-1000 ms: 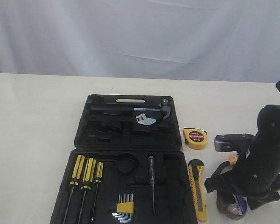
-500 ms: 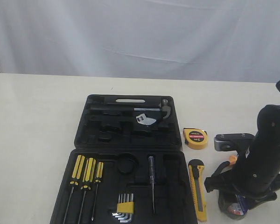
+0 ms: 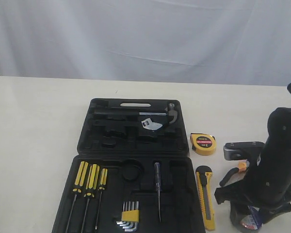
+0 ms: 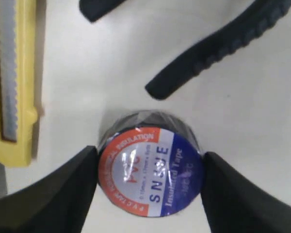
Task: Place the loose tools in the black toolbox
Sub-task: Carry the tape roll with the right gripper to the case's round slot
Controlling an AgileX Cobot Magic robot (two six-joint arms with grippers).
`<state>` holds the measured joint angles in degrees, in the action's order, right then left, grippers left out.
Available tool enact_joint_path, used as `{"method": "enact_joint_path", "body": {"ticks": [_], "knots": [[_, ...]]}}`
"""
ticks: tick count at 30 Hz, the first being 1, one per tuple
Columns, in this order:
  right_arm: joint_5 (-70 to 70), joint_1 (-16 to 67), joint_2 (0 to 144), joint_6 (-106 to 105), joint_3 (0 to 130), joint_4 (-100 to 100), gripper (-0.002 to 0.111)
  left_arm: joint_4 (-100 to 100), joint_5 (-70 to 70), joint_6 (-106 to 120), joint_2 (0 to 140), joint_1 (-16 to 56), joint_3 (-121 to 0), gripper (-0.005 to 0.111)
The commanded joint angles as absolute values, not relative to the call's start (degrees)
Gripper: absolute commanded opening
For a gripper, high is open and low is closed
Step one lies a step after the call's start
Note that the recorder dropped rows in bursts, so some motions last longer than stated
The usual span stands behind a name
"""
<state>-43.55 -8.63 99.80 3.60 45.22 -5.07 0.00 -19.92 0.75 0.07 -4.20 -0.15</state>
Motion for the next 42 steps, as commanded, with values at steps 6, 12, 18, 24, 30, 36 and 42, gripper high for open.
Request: {"method": "enact_joint_path", "body": {"ticks": [6, 12, 18, 24, 30, 36, 42], "knots": [[-60.4, -8.9, 90.3, 1.0, 56.5, -5.1, 0.019, 0.0, -19.6, 0.4, 0.0, -3.9, 0.0, 0.0], [-69.6, -3.2, 90.7, 0.6, 69.8, -5.9, 0.019, 0.0, -19.6, 0.4, 0.0, -3.9, 0.0, 0.0], [-70.0, 6.0, 96.5, 1.3, 83.4, -5.8, 0.019, 0.0, -19.6, 0.4, 0.0, -3.9, 0.0, 0.0], [-70.0, 12.3, 107.9, 2.2, 94.7, -5.8, 0.019, 0.0, -19.6, 0.4, 0.0, -3.9, 0.0, 0.0], [-70.0, 16.4, 117.4, 2.3, 101.4, -5.7, 0.019, 0.0, -19.6, 0.4, 0.0, -3.9, 0.0, 0.0], [-70.0, 17.5, 123.8, 4.3, 103.1, -5.7, 0.019, 0.0, -19.6, 0.4, 0.0, -3.9, 0.0, 0.0], [-70.0, 17.5, 126.0, 4.6, 103.1, -5.7, 0.019, 0.0, -19.6, 0.4, 0.0, -3.9, 0.0, 0.0]]}}
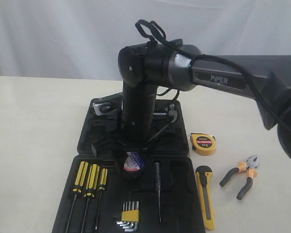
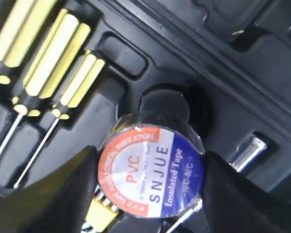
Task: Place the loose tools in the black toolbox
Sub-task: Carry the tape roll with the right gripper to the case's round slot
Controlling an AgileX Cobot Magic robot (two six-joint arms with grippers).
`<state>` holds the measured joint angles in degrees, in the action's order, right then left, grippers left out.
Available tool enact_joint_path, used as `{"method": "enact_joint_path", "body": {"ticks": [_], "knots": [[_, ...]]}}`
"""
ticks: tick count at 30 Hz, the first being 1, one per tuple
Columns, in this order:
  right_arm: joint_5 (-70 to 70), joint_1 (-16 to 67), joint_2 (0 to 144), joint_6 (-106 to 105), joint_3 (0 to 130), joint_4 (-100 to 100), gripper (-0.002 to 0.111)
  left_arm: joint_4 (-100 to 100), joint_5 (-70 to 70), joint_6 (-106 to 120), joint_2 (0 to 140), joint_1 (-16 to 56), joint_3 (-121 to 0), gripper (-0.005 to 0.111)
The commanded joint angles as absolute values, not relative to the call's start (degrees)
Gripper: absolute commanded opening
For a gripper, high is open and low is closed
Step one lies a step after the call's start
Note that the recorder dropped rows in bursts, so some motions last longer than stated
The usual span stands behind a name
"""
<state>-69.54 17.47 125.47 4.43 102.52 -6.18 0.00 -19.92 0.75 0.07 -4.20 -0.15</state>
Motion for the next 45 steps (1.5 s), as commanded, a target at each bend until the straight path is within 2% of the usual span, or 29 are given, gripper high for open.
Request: {"method": "enact_joint_path", "body": {"ticks": [1, 35, 37, 41, 43, 45], "knots": [[-70.0, 17.5, 126.3, 4.6, 103.1, -5.8, 0.019, 0.0, -19.6, 0.4, 0.0, -3.9, 0.0, 0.0], [-64.9, 17.5, 130.0, 6.3, 103.1, -4.7, 0.02, 0.0, -19.6, 0.4, 0.0, -3.9, 0.0, 0.0], [-64.9, 17.5, 130.0, 6.5, 103.1, -4.7, 0.025, 0.0, -19.6, 0.4, 0.0, -3.9, 0.0, 0.0], [-64.9, 17.5, 130.0, 7.7, 103.1, -4.7, 0.055, 0.0, -19.6, 0.4, 0.0, -3.9, 0.0, 0.0], [-64.9, 17.5, 130.0, 7.9, 103.1, -4.7, 0.061, 0.0, -19.6, 0.4, 0.0, -3.9, 0.0, 0.0], [-64.9, 17.5, 130.0, 7.9, 103.1, -4.7, 0.061, 0.0, -19.6, 0.4, 0.0, -3.9, 0.0, 0.0]]}}
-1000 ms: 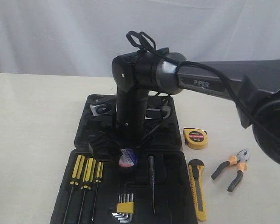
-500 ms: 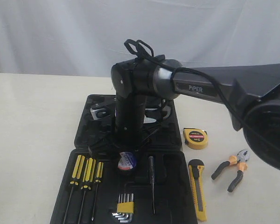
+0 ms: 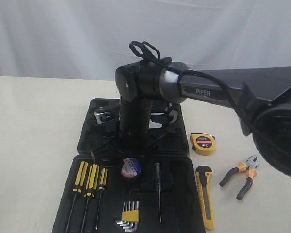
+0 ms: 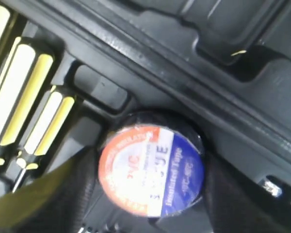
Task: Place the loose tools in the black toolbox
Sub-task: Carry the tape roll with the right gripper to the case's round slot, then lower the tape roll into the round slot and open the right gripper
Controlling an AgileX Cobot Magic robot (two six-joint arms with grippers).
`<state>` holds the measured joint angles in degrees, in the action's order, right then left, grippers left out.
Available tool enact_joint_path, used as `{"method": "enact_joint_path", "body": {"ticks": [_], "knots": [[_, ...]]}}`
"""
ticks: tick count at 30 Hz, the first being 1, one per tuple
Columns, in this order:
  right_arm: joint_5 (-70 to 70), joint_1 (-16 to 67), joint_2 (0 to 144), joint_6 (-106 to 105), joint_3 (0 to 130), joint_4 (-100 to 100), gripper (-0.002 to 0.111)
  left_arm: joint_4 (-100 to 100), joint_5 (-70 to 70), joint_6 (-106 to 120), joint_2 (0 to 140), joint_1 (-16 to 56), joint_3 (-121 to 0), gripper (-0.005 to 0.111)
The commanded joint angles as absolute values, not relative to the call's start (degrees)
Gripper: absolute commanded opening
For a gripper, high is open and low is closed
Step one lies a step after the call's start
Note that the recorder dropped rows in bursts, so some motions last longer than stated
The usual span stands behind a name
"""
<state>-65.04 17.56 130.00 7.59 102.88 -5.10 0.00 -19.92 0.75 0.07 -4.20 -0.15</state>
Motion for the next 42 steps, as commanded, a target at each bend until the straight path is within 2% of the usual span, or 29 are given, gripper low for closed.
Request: {"method": "enact_joint_path", "body": {"ticks": [1, 14, 17, 20, 28, 31, 33, 36, 37, 42], "knots": [[-64.9, 17.5, 130.0, 7.9, 103.1, -4.7, 0.061, 0.0, -19.6, 0.4, 0.0, -3.9, 0.0, 0.0], [-66.2, 17.5, 130.0, 7.7, 103.2, -4.6, 0.062, 0.0, -19.6, 0.4, 0.0, -3.9, 0.0, 0.0], [-66.0, 17.5, 130.0, 7.8, 103.2, -4.5, 0.073, 0.0, -19.6, 0.4, 0.0, -3.9, 0.0, 0.0], [-66.0, 17.5, 129.4, 7.8, 103.2, -4.5, 0.079, 0.0, -19.6, 0.4, 0.0, -3.9, 0.0, 0.0], [-66.8, 17.5, 125.1, 7.7, 103.2, -4.5, 0.08, 0.0, -19.6, 0.4, 0.0, -3.9, 0.0, 0.0], [-69.1, 17.5, 122.9, 7.4, 103.2, -4.5, 0.061, 0.0, -19.6, 0.4, 0.0, -3.9, 0.0, 0.0], [-69.7, 17.5, 122.2, 7.4, 103.2, -4.5, 0.041, 0.0, -19.6, 0.4, 0.0, -3.9, 0.0, 0.0], [-69.7, 17.5, 122.0, 7.4, 103.2, -4.5, 0.005, 0.0, -19.6, 0.4, 0.0, -3.9, 0.0, 0.0], [-69.7, 17.5, 122.0, 7.6, 103.2, -4.5, 0.0, 0.0, -19.6, 0.4, 0.0, -3.9, 0.0, 0.0], [-69.3, 17.5, 123.2, 7.4, 103.2, -4.8, 0.0, 0.0, -19.6, 0.4, 0.0, -3.9, 0.0, 0.0]]}}
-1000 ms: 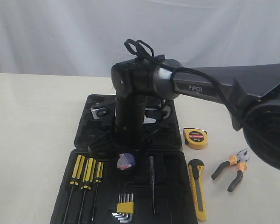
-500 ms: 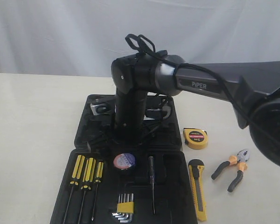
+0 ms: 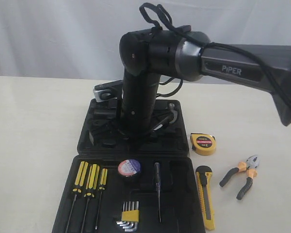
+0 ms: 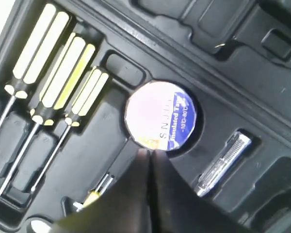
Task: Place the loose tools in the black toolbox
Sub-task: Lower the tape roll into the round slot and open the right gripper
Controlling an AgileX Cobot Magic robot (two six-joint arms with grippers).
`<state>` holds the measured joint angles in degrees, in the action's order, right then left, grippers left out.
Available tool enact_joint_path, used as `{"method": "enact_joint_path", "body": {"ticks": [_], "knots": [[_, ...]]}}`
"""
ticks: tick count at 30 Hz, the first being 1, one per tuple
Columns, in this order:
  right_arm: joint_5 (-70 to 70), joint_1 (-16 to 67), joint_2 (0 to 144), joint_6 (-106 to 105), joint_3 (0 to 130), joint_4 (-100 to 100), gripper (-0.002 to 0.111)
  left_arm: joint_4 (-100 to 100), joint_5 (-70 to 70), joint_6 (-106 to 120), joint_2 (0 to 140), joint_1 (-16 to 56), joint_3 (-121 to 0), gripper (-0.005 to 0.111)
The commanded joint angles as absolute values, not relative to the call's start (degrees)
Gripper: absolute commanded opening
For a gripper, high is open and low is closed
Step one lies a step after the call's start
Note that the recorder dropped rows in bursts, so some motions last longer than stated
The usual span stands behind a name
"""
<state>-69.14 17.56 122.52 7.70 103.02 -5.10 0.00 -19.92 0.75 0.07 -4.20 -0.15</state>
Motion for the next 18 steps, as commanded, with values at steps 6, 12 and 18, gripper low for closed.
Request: {"method": "enact_joint_path", "body": {"ticks": [6, 12, 18], "knots": [[-68.9, 17.5, 125.3, 7.3, 103.2, -4.8, 0.0, 0.0, -19.6, 0.4, 0.0, -3.9, 0.0, 0.0], [-68.8, 17.5, 127.8, 6.2, 103.2, -5.1, 0.0, 0.0, -19.6, 0.4, 0.0, -3.9, 0.0, 0.0], [-67.9, 17.5, 129.8, 5.9, 103.2, -5.1, 0.0, 0.0, -19.6, 0.4, 0.0, -3.9, 0.0, 0.0]]}}
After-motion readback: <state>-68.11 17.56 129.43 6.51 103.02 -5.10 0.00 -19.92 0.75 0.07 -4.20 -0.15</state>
